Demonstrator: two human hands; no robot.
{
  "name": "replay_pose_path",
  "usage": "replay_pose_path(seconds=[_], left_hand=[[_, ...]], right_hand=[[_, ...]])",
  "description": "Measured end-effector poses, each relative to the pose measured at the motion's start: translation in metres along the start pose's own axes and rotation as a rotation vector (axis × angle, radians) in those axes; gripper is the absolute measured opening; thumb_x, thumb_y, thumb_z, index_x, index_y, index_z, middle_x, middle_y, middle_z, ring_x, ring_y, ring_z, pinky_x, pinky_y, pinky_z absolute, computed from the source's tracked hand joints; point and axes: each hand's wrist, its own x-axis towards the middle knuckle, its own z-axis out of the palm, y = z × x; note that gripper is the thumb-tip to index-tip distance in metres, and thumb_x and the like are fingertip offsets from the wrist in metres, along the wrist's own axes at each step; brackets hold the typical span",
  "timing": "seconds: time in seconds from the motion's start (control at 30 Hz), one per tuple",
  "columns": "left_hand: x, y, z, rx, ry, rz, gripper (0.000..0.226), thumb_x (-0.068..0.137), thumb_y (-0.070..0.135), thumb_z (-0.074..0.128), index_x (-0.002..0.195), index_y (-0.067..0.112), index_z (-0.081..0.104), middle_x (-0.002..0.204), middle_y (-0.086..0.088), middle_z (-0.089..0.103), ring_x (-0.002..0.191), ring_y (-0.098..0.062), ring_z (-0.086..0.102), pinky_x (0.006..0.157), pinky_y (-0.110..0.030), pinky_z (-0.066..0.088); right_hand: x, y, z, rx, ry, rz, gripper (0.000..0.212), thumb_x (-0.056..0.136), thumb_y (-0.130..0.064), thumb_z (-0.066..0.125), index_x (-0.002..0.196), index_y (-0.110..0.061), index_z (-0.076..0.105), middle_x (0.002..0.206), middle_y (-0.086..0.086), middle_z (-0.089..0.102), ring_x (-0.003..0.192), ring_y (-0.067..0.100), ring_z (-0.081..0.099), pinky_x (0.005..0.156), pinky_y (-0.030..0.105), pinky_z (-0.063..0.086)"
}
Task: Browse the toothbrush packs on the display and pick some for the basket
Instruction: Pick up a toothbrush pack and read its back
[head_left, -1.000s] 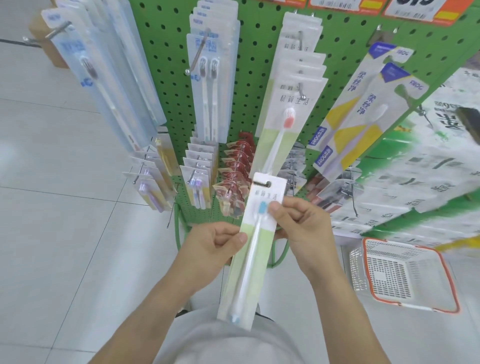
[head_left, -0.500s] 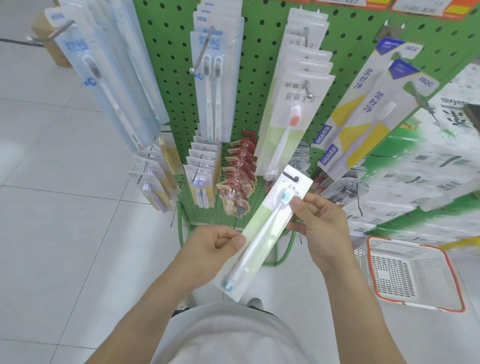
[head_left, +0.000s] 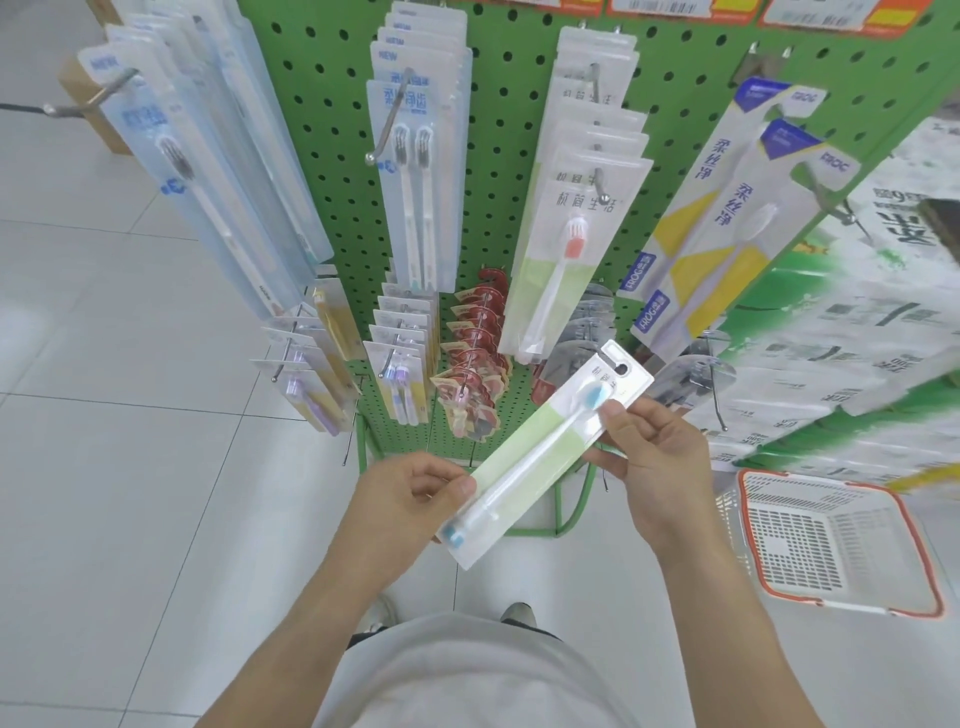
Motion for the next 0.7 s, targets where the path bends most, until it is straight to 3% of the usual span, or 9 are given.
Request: replay_pose_path(seconds=[0.13,0.23,0.3,0.5,0.6,0.7], left_hand=[[0.000,0.002,0.002,0.052,0.195,0.165,0.010,0.087,0.025,0.077,0.095,0.030,0.072,0.089,0.018,0.073,0.084,-0.001,0.066,0.073,-0.009,0.048],[-0.003,0.005,0.005,0.323,0.151,0.407,0.022,0.084,0.031,0.080,0.103,0.036,0.070,0.103,0.028,0.066,0.106,0.010,0.053,0.090,-0.003,0.035],[-0.002,0.002,0.007,0.468,0.095,0.495,0.028,0.081,0.029,0.083,0.107,0.031,0.072,0.106,0.022,0.063,0.105,0.006,0.048,0.091,-0.002,0.031],[-0.001,-0.002,0.006,0.498,0.075,0.491,0.022,0.085,0.019,0.080,0.107,0.023,0.077,0.101,0.017,0.066,0.097,0.002,0.051,0.085,-0.005,0.036],[0.001,-0.002,0.002,0.472,0.092,0.496,0.020,0.088,0.012,0.076,0.105,0.021,0.080,0.099,0.022,0.067,0.097,0.000,0.055,0.085,-0.001,0.035],[0.001,-0.002,-0.004,0.371,0.048,0.436,0.023,0.091,0.007,0.072,0.106,0.023,0.080,0.097,0.027,0.070,0.100,0.004,0.059,0.084,-0.003,0.038]], right_hand=[[-0.002,0.004,0.000,-0.004,0.023,-0.018,0.006,0.098,-0.005,0.062,0.103,-0.006,0.065,0.082,0.002,0.077,0.077,0.015,0.074,0.064,0.027,0.061],[-0.005,0.004,0.001,0.014,0.030,-0.018,0.007,0.098,-0.004,0.062,0.104,-0.005,0.065,0.083,0.004,0.075,0.080,0.017,0.074,0.065,0.027,0.061],[-0.006,0.004,0.001,0.031,0.029,-0.007,0.007,0.099,-0.004,0.061,0.103,-0.006,0.066,0.079,0.002,0.074,0.079,0.015,0.074,0.065,0.027,0.061],[-0.008,0.001,-0.004,0.121,-0.048,0.022,0.017,0.095,-0.006,0.063,0.112,-0.008,0.066,0.084,-0.001,0.075,0.081,0.015,0.074,0.066,0.028,0.062],[-0.006,0.000,-0.009,0.154,-0.156,-0.011,0.037,0.082,-0.010,0.070,0.119,-0.013,0.064,0.098,-0.002,0.073,0.095,0.017,0.072,0.075,0.034,0.062],[-0.003,0.005,-0.021,0.068,-0.200,-0.138,0.067,0.080,-0.008,0.074,0.141,-0.023,0.052,0.130,0.000,0.063,0.123,0.024,0.061,0.095,0.042,0.055]])
